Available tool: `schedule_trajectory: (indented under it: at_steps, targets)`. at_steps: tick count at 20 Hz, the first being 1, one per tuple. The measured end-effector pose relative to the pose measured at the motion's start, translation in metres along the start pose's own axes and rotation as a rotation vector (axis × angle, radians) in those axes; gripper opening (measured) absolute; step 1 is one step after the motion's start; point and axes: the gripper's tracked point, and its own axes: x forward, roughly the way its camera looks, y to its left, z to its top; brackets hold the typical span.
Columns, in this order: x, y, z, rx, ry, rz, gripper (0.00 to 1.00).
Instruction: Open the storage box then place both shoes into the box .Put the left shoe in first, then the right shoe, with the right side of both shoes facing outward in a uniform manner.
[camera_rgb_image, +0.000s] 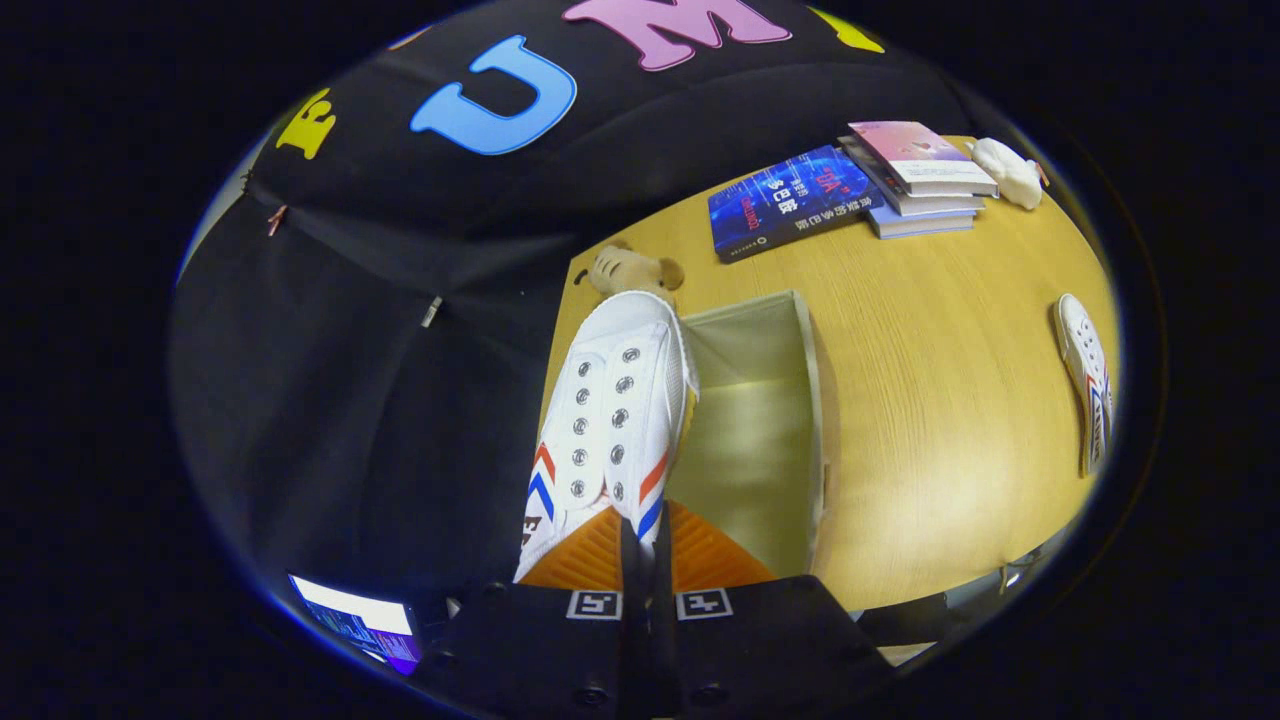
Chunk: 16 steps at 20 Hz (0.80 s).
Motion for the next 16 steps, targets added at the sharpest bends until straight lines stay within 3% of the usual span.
schedule_trajectory:
  at_steps: [14, 16]
  targets:
    - [0.107, -0.051, -0.052, -0.067, 0.226, -0.265, 0.05]
    - [0.113, -0.053, -0.058, -0.095, 0.246, -0.279, 0.13]
